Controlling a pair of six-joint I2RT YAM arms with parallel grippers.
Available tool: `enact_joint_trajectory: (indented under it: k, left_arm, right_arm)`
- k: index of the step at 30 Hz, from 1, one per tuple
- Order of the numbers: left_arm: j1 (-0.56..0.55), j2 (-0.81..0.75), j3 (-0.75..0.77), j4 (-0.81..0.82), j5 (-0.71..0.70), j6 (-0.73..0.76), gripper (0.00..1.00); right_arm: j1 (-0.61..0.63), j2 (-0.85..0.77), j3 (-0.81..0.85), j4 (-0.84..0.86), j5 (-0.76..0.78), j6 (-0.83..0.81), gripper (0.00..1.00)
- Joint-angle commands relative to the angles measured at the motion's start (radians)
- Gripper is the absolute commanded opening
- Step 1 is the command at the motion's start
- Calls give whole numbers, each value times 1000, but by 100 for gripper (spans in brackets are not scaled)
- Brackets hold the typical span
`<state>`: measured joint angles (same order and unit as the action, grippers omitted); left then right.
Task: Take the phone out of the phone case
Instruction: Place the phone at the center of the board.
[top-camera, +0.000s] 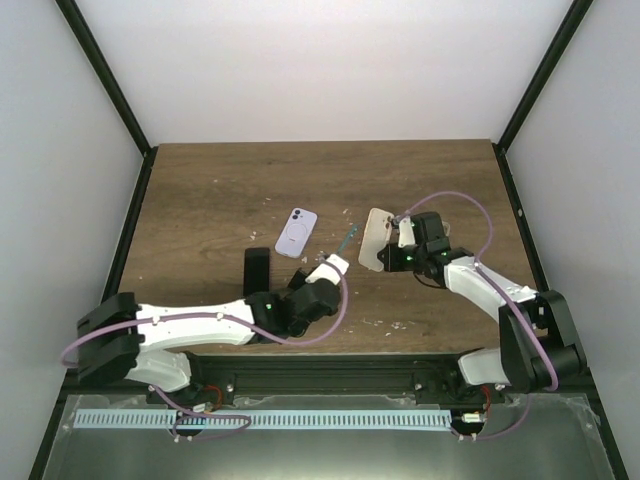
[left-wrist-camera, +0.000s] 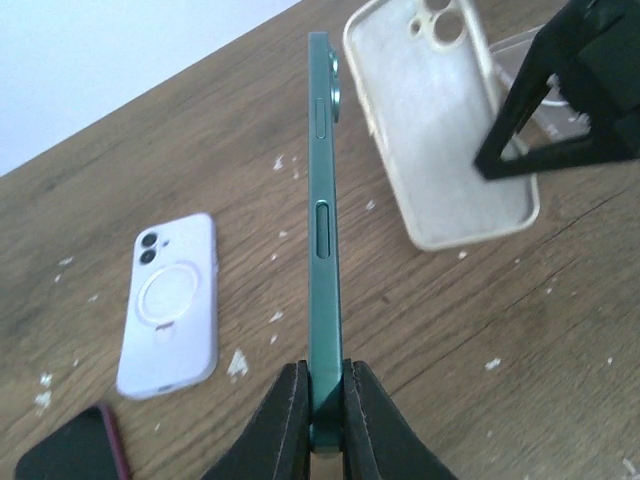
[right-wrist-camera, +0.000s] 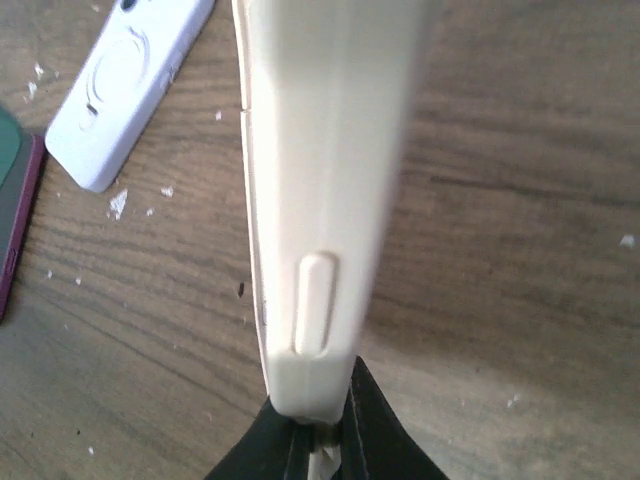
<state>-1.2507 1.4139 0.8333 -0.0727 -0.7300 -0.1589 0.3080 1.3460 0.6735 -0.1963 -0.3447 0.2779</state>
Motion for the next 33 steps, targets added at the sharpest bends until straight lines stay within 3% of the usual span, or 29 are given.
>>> enact_joint_trajectory:
  k: [1,5,10,20,28,33]
  left_arm:
    - [-3,-119,-36,-122,-68,-142,0]
    - [-7,-158,-41,-321,-115,-303,0]
    - [-45,-87,-27,-512,-166,-514,0]
    - [-63,163,87,-776,-214,-813,0]
    - [-64,459,215,-1035,-285,-1036,0]
    - [-62,566,249,-1067,-299,-1079,0]
  right_arm:
    - [-31,-3,63,94,-43,-83,1]
    - [-33,-14,76,90,36,-86,1]
    - [-39,-30,68,99,30,-83,1]
    - [-40,-25,69,93,38,-76,1]
    - [-41,-22,68,92,28,-70,1]
    - [-43,-14,69,92,23,-69,1]
